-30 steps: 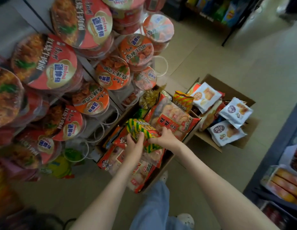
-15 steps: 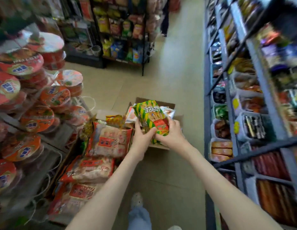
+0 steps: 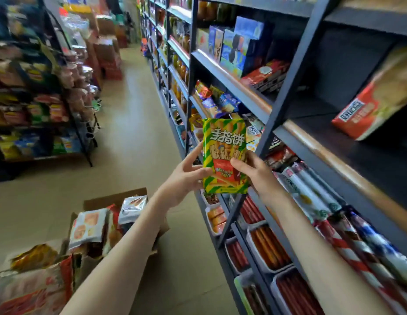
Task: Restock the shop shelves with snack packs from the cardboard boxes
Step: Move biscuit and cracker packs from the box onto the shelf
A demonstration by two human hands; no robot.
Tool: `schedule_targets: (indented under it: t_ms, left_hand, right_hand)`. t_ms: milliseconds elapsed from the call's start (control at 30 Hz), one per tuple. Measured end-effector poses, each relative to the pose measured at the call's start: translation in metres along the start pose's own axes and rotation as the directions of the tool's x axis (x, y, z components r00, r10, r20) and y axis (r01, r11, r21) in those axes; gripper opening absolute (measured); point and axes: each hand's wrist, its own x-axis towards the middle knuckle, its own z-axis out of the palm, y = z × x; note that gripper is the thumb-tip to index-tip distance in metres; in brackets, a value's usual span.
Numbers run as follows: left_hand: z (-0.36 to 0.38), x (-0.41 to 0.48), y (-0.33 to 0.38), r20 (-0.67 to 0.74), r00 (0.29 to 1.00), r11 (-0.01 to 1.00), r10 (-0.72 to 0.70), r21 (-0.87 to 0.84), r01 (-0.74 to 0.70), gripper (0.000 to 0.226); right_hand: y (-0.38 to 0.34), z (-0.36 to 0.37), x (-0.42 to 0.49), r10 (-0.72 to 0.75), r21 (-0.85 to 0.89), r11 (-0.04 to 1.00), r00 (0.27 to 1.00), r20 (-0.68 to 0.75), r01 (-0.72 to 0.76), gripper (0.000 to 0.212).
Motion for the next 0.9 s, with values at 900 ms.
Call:
schedule_targets:
  t_ms: [900]
  left_hand:
    - [0.237, 0.251, 0.054, 0.737, 0.606, -0.027, 0.299, 0.641, -0.767, 0.073]
  right_hand:
    - [-0.079, -0.228, -0.093, 0.110, 0.243, 0.944, 0.481, -0.870, 0.222, 0.018]
